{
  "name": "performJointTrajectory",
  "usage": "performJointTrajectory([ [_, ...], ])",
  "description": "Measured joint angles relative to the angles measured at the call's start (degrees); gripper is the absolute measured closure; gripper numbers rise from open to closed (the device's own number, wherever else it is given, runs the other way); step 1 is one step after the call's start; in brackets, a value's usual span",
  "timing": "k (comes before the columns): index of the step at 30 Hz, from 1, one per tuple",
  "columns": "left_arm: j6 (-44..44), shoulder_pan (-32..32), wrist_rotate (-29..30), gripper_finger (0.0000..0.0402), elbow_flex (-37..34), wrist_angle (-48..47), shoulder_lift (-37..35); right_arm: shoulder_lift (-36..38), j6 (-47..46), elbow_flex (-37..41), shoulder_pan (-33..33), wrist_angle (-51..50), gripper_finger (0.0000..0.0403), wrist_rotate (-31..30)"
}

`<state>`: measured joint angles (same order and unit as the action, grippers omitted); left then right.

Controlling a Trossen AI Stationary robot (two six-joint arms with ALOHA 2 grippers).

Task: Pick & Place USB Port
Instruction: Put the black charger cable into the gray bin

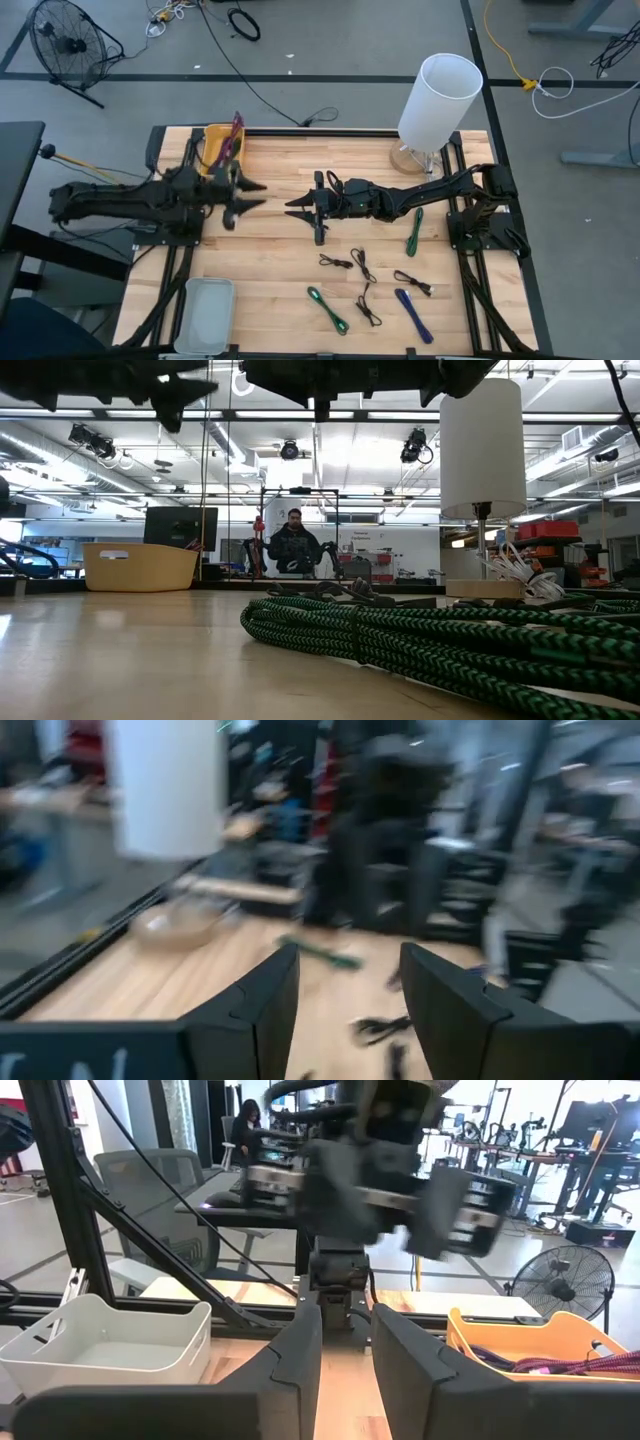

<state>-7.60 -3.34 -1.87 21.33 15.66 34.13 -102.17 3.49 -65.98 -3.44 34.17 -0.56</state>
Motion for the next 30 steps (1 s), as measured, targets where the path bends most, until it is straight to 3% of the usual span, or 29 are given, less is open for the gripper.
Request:
performJointTrajectory([
  [3, 2.7, 5.0, 1.6, 0.0223, -2.7, 7.7, 1.3, 0.0, 0.0, 0.0, 0.1, 0.0, 0.0312, 0.0],
  [7, 5.4, 9.1, 6.3, 0.0223, -3.6, 9.2, 2.9, 0.0, 0.0, 0.0, 0.1, 0.0, 0.0312, 0.0],
  [17, 6.4, 10.1, 7.7, 0.0223, -3.5, 10.2, 2.9, 0.0, -6.3, 0.0, 1.3, -4.7, 0.0312, -0.3],
  [30, 6.3, 10.1, 7.7, 0.0223, -3.5, 10.2, 2.9, 1.8, -20.9, 0.0, 7.6, -40.6, 0.0310, -10.9],
])
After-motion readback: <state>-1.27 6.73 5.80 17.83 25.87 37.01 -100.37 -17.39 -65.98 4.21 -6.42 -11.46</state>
